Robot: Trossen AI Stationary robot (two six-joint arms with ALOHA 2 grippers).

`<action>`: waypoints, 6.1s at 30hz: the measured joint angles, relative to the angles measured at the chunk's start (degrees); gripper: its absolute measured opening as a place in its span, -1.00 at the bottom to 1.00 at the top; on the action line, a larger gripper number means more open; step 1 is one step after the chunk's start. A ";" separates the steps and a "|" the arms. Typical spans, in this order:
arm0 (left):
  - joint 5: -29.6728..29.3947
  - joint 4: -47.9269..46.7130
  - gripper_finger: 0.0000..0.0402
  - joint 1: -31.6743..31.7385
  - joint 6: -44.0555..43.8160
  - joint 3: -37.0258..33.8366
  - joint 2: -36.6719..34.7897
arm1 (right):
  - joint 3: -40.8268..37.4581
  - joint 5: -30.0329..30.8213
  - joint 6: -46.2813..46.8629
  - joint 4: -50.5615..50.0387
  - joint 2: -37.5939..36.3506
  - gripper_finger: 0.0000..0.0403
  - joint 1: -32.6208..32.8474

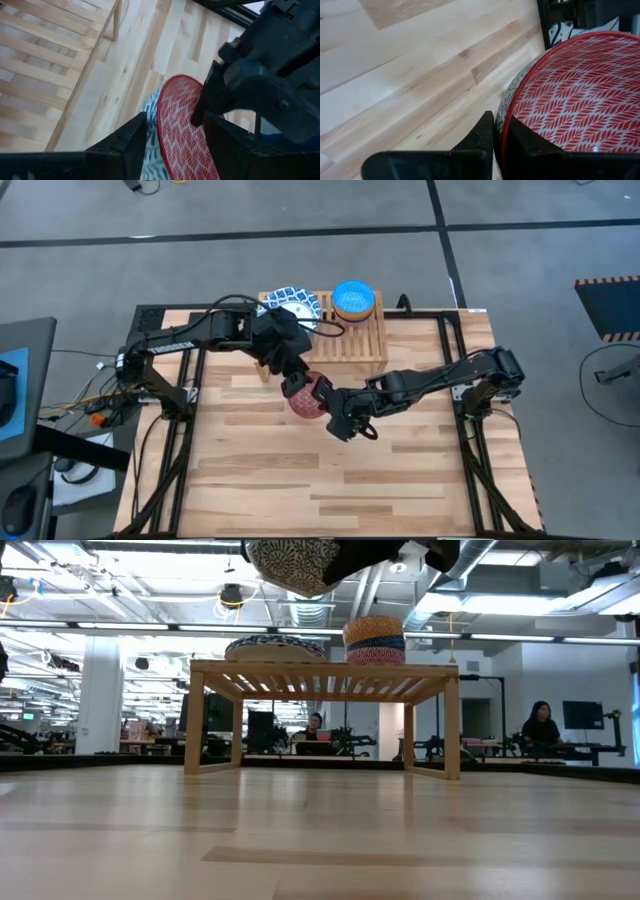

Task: Place and stack bowls onto a shelf
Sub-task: Stack the gray red patterned bowl on top of the orange blue patterned bowl on the shelf

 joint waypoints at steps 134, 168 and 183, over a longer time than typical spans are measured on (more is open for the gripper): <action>-7.15 21.92 -0.23 19.39 20.37 -0.68 5.18 | 15.94 -27.62 18.99 -20.25 -2.22 -0.77 -44.90; -6.38 20.09 -0.24 19.35 20.25 -0.68 5.13 | 15.99 -27.66 19.32 -21.13 -1.56 -0.53 -44.85; -6.47 20.19 -0.24 19.37 21.85 -0.68 5.13 | 18.59 -27.84 19.30 -20.97 -1.87 -0.43 -45.25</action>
